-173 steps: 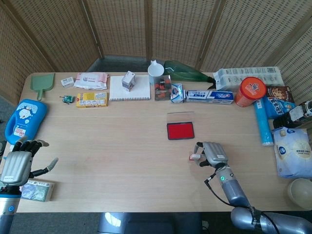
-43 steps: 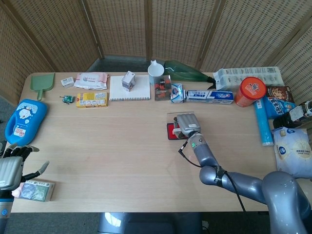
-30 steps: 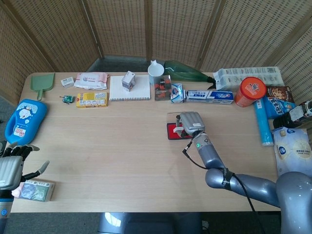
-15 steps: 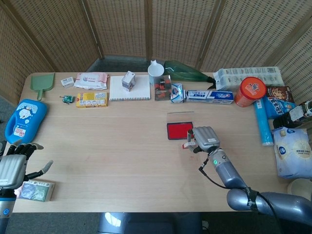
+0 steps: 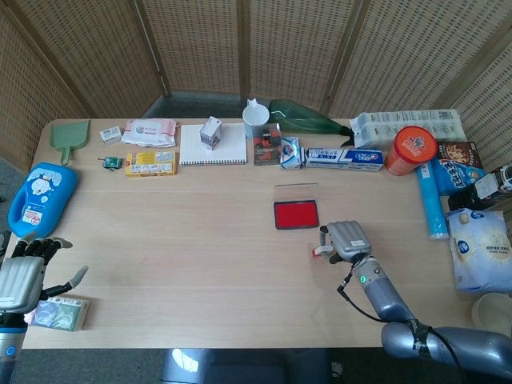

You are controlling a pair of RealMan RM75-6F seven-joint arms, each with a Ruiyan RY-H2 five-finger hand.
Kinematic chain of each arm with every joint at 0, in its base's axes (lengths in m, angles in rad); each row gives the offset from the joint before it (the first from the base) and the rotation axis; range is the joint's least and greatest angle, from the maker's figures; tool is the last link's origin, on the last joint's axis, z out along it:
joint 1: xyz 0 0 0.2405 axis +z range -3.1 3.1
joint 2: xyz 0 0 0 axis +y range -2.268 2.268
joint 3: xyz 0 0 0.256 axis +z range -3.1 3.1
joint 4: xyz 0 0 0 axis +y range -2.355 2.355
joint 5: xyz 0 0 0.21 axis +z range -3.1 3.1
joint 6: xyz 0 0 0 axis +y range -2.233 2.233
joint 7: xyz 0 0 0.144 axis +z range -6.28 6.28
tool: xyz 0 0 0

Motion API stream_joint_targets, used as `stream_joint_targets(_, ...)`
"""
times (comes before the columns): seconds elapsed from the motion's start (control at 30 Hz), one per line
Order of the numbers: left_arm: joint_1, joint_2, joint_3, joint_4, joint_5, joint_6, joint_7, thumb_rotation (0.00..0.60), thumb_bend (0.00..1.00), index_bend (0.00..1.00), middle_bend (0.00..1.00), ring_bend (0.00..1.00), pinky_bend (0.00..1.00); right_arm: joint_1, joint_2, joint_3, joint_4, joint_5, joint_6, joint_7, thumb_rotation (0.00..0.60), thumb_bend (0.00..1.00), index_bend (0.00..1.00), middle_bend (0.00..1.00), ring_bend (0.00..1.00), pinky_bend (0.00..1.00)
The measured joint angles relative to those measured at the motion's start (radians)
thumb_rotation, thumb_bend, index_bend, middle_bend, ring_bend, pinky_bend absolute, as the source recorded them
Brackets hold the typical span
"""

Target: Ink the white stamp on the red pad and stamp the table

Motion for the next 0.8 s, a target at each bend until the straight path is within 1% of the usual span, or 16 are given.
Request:
stream_joint_targets(0.33, 0.000, 0.000, 0.003, -0.001, 0.004, -0.001, 0.003, 0.181, 0.21, 0.33, 0.33, 0.28, 0.12, -0.010, -0.016, -0.012, 0.032, 0.018, -0.010, -0.020, 0.600, 0.41, 0.71, 1.00, 1.00, 1.00)
stream_joint_targets(0.8, -0.002, -0.001, 0.002, -0.001, 0.004, -0.003, 0.006, 0.180, 0.21, 0.33, 0.33, 0.28, 0.12, -0.014, -0.008, -0.007, 0.034, 0.027, -0.028, -0.028, 0.600, 0.40, 0.63, 1.00, 1.00, 1.00)
